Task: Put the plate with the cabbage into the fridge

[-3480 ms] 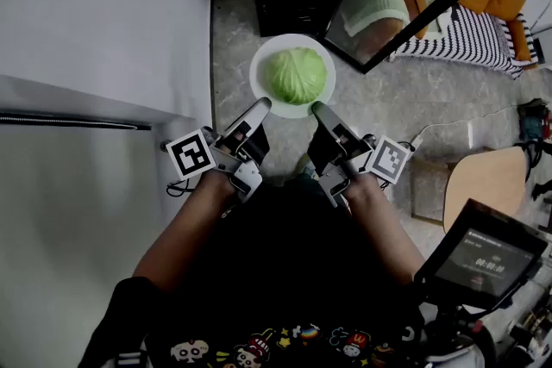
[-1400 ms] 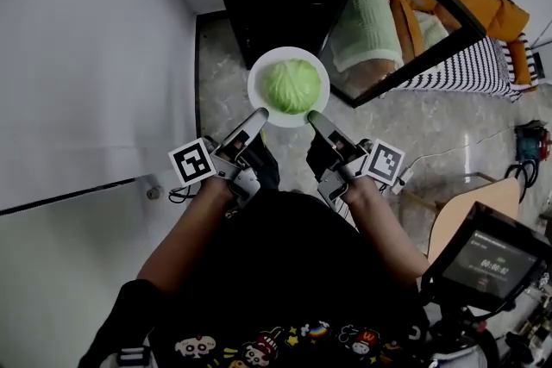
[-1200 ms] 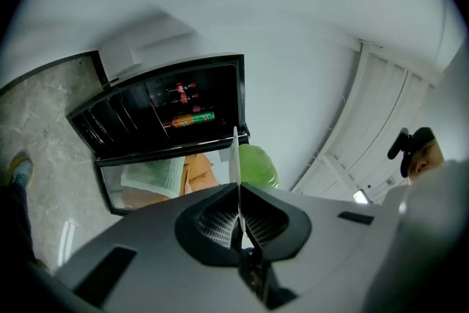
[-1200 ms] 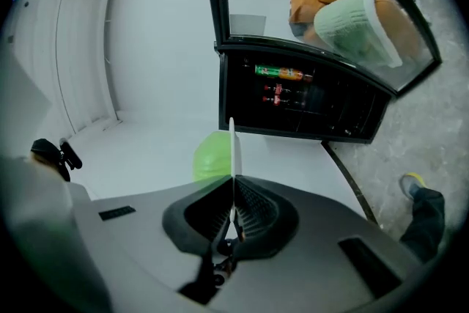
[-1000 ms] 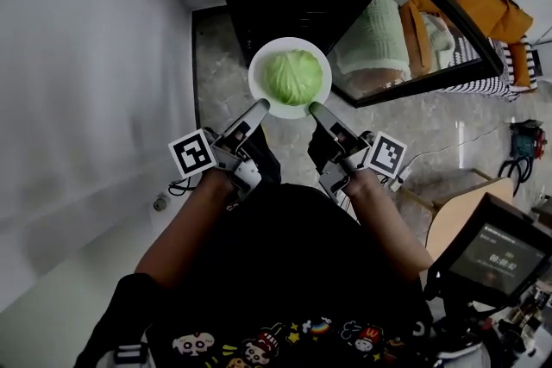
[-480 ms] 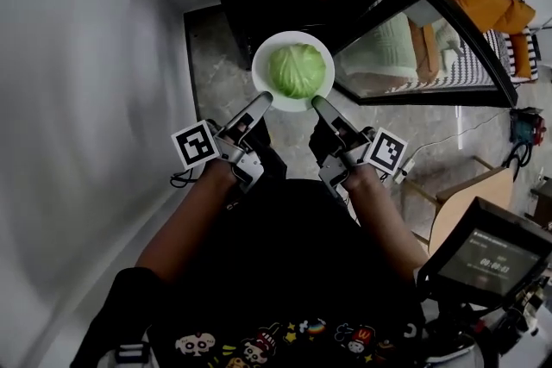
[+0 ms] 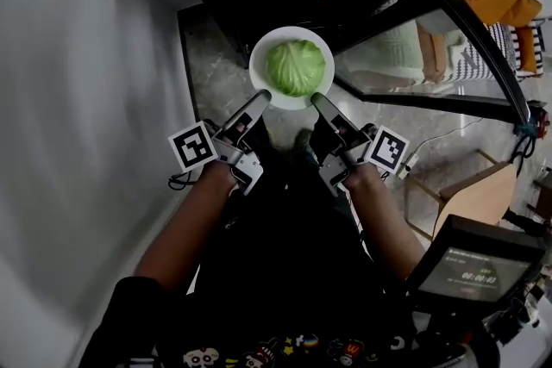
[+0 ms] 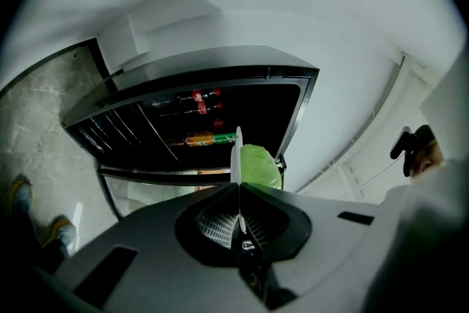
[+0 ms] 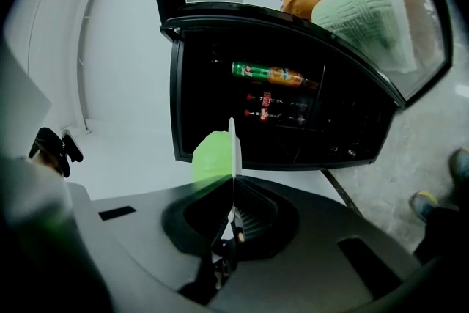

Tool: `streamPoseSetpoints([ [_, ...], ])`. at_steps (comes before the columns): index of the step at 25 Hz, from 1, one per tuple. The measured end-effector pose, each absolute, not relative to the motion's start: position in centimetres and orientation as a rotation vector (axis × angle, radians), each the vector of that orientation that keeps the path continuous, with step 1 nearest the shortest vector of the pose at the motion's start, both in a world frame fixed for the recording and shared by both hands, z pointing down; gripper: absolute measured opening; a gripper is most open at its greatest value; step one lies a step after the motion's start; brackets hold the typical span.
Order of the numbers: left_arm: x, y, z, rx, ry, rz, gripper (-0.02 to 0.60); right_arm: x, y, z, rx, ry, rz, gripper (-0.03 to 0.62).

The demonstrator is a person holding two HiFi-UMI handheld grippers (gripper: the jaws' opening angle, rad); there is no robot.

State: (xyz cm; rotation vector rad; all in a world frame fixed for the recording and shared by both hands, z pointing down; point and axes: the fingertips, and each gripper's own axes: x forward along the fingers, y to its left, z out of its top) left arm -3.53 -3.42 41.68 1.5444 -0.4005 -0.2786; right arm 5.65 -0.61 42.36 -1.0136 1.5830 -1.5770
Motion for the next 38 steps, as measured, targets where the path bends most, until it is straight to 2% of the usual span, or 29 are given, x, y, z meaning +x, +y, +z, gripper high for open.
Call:
streamPoseSetpoints([
  [27,-3.75,-3.65,42.12,1.579,-0.385,-0.357,0.011,5.91,-0.42,42.29,-1.111,1.615,-1.568,0.014],
  [38,-3.85,-3.47,41.68,1.529,-0.452,-0.266,0.011,5.58,-0.07,42.60,-1.090,1.511,-1.639,0.014],
])
